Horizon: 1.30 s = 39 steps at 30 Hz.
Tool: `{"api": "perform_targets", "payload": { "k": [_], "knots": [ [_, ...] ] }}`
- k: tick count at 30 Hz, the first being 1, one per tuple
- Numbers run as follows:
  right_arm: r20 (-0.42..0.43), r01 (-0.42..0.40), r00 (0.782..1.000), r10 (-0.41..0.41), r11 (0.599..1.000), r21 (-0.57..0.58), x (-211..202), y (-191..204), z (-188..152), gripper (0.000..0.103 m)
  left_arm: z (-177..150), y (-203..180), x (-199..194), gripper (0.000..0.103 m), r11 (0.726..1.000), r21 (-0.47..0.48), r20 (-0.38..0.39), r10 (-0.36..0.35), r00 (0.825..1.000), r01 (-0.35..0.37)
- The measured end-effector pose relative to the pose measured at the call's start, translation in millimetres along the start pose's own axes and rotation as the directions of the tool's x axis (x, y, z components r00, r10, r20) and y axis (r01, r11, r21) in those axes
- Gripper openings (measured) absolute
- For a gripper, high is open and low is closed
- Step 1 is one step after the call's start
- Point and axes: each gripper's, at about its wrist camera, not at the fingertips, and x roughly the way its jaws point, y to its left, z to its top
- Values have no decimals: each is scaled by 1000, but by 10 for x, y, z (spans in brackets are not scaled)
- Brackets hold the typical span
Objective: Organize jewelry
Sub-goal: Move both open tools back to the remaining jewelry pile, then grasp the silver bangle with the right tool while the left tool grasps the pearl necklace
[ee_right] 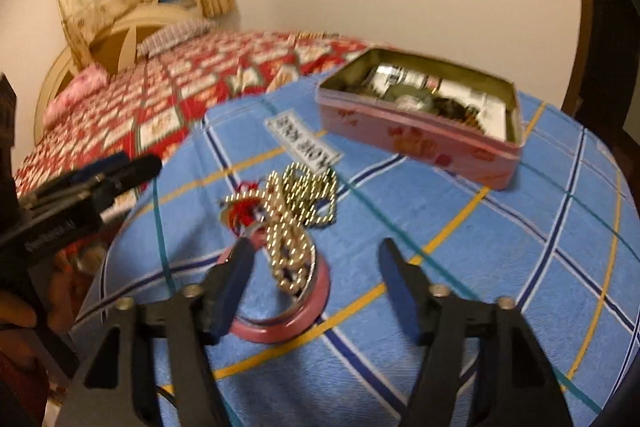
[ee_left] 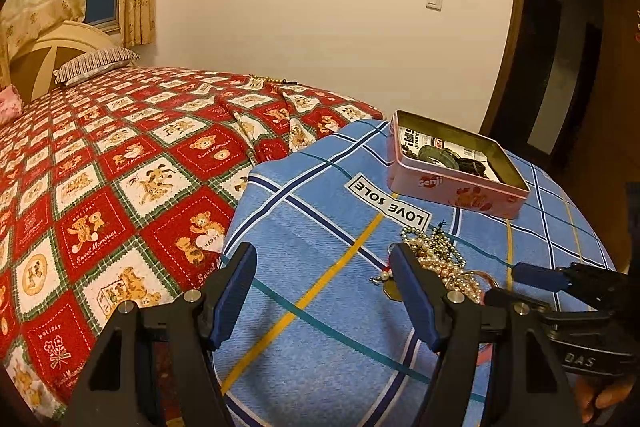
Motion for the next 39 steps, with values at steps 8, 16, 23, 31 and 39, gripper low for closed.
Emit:
{"api": "perform_targets", "payload": {
  "k": [8, 16, 23, 31, 39],
  "knots": [
    [-63, -3, 998, 4, 1000, 14, 110, -9, -51, 36, -27, 30, 0, 70, 1000, -22, -9, -9, 1000, 9],
    [-51, -87, 994, 93, 990, 113, 82, -179, -66, 9, -22, -1, -22, 70, 1000, -14, -7, -17, 1000, 17],
    [19, -105, 994, 103, 967, 233, -86, -512, -121, 10, -46, -61, 53, 70, 997, -23, -53, -79, 995, 78],
    [103, -39, 995, 0, 924, 380, -306, -947, -136, 10, -2, -427, 229, 70, 967, -52, -141, -256, 956, 251],
    [112, -35, 994, -11, 916, 399, -296, -1034, -162, 10, -77, -905, 481, 48, 970, 53, -257, -218, 941, 239]
  ]
}}
